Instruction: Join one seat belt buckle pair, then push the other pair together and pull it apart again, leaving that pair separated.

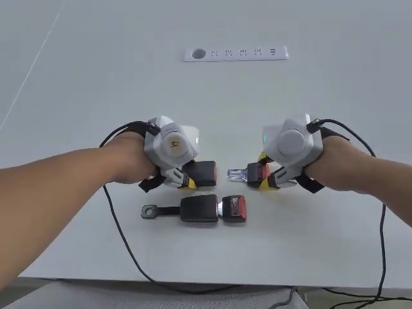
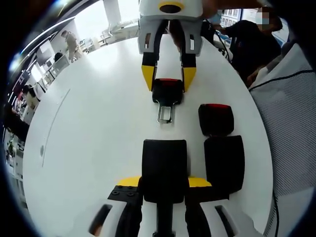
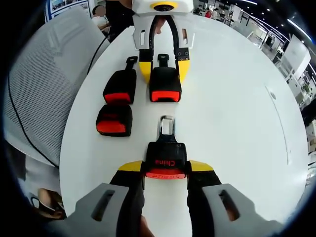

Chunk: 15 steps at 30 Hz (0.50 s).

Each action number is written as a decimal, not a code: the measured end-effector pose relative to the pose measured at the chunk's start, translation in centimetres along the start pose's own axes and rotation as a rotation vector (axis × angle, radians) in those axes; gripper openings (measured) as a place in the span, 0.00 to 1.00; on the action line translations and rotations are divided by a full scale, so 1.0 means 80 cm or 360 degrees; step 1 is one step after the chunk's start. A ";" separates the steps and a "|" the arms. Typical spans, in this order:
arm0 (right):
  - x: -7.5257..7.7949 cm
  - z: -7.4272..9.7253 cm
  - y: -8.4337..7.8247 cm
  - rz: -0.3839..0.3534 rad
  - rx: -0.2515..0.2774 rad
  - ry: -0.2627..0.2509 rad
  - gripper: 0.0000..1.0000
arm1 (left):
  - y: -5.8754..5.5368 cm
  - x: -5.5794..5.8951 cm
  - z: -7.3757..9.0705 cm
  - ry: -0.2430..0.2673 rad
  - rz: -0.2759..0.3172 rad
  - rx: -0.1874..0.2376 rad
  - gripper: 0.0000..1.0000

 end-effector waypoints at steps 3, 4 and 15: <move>0.005 0.002 -0.018 -0.0027 -0.0009 -0.0006 0.32 | 0.000 0.001 0.000 -0.0001 0.0001 -0.0009 0.33; 0.005 0.003 -0.022 -0.0033 -0.0012 -0.0006 0.32 | 0.001 0.001 0.000 -0.0001 -0.0003 -0.0010 0.33; 0.001 0.027 -0.057 -0.0052 -0.0066 -0.0029 0.32 | 0.000 0.000 0.000 0.0004 0.0001 -0.0013 0.33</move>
Point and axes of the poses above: the centre of the closed fingertips' face, and the gripper's own axes: z roughly backward along the fingers, x roughly to its right, y roughly out of its top, the point moved 1 cm from there along z, roughly backward along the fingers, and after that the axes turned 3 degrees about -z, right-handed, at the moved point
